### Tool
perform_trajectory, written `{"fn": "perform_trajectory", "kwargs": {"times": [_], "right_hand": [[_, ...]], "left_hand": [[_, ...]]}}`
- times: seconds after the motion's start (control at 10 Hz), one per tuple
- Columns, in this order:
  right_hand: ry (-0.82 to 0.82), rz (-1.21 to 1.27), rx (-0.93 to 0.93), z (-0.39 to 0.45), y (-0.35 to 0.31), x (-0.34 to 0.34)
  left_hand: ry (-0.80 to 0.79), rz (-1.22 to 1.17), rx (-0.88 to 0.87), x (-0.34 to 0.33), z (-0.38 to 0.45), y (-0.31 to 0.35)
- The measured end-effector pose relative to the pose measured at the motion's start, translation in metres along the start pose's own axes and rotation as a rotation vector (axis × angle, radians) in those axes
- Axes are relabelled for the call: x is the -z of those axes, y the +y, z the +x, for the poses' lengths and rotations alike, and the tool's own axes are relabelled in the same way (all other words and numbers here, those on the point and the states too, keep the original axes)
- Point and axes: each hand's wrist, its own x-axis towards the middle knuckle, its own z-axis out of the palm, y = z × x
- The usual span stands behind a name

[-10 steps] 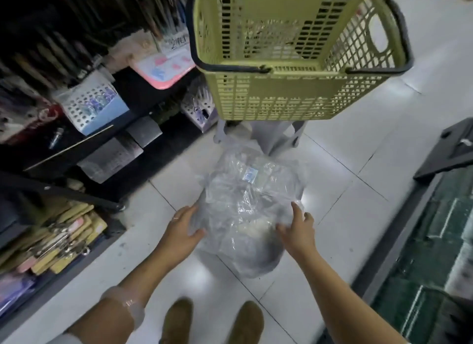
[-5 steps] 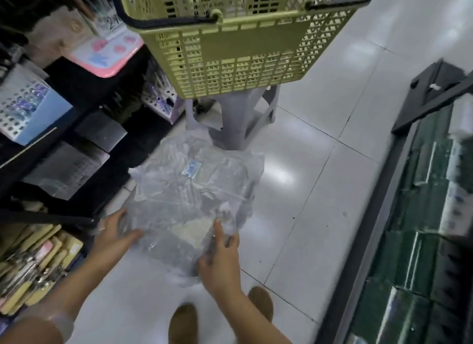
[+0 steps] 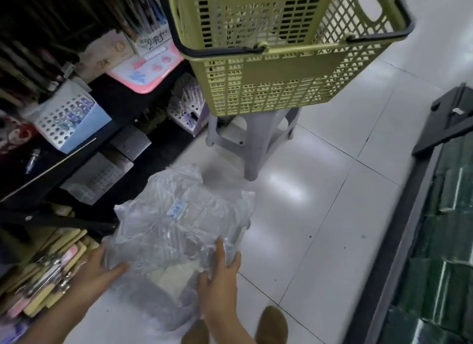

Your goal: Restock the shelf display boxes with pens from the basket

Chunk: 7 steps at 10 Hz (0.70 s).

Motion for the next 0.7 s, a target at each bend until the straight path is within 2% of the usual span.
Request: {"fn": "perform_trajectory", "kwargs": {"times": [0.1,0.2,0.3,0.5,0.6,0.7], "right_hand": [[0.033,0.044,-0.046,0.009,-0.006,0.004],[0.175,0.022,-0.071,0.011,-0.002,0.019],[0.307,-0.027,-0.094,0.019,0.007,0.054],[0.423,-0.138,-0.177,0.045,0.029,0.136],[0.484,-0.248,-0.211,0.049,0.028,0.155],[0.537,-0.381,-0.073,0.049,0.004,0.157]], "left_hand": [[-0.011,-0.050,0.005,-0.009,-0.013,0.006],[-0.074,-0.149,-0.022,-0.031,-0.024,0.024],[-0.173,-0.186,-0.033,-0.062,-0.034,0.051],[-0.365,-0.321,-0.145,-0.120,-0.051,0.100],[-0.437,-0.338,-0.188,-0.127,-0.054,0.105],[-0.309,-0.311,-0.220,-0.116,-0.058,0.107]]}}
